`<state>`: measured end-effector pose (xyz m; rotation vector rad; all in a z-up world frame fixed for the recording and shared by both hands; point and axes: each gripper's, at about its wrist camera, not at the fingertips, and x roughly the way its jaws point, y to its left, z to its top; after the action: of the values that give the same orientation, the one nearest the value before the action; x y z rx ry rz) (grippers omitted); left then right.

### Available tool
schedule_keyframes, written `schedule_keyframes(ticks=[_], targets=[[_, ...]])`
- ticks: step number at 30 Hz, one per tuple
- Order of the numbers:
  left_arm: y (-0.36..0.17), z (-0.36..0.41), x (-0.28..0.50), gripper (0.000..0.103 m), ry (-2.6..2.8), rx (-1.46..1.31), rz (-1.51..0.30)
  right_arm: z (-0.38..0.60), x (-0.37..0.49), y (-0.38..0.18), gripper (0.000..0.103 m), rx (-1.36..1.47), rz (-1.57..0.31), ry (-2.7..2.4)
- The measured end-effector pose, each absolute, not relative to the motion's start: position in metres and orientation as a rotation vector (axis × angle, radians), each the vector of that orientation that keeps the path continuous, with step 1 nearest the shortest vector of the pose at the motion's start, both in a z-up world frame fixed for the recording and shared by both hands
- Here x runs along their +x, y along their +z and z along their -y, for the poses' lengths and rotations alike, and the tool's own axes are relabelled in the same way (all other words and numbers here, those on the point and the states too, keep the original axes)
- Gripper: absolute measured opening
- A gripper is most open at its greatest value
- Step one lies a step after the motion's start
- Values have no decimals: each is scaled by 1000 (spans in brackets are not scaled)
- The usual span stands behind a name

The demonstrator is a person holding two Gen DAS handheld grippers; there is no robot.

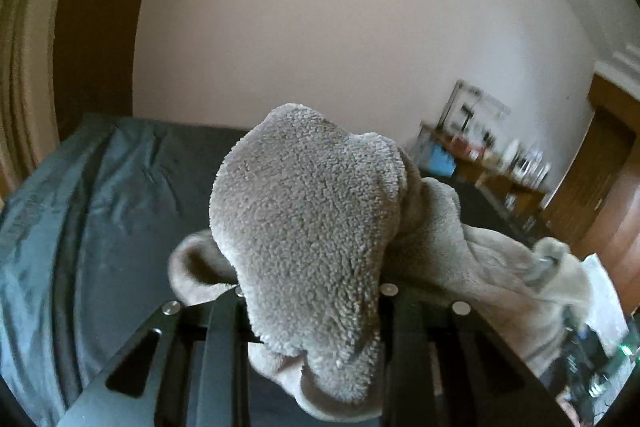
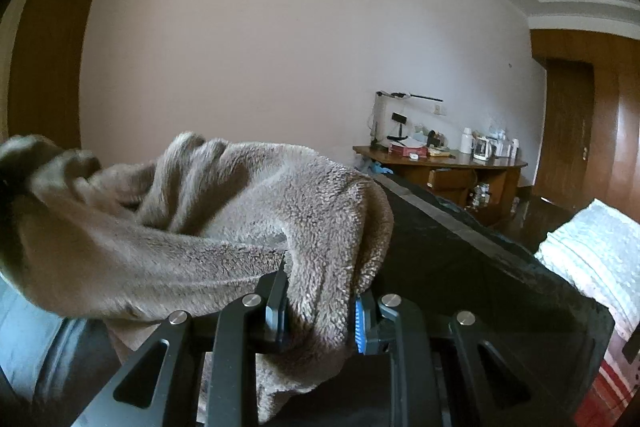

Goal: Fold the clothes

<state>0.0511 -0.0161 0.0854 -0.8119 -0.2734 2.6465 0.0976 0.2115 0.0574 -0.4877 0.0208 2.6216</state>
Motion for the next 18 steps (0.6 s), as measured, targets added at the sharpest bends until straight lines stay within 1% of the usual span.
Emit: schedule_keyframes(ticks=[2,4,6,9,10,11,12,13,14,15,16,18], targets=[[93,16,75,29,2636,-766,260,-204,97,57,23,-482,3,2641],[86,17,104,33,2609,-774,182,-197,94,57,23,-478,33,2654],[71,25,116,46,2577,-843,127,-192,93,56,23,-480,47,2665],[45,36,127,59,2539,-966,69,-190,90,55,24,-496,31,2697],[39,40,128,61,2533,-998,64,-191,89,55,26,-504,20,2711],[34,44,129,68,2523,-1028,69,-192,89,55,29,-513,10,2727],[32,48,128,72,2513,-1046,84,-192,88,54,34,-521,1,2744],[33,51,127,74,2511,-1048,104,-194,87,54,48,-529,-7,2761],[33,56,128,78,2510,-1045,123,-195,88,54,57,-530,-16,2774],[36,60,128,80,2509,-1038,137,-197,90,55,69,-523,-27,2783],[39,59,126,80,2510,-1028,144,-199,92,55,73,-517,-40,2791],[44,64,131,80,2514,-1016,149,-203,92,54,73,-532,-69,2802]])
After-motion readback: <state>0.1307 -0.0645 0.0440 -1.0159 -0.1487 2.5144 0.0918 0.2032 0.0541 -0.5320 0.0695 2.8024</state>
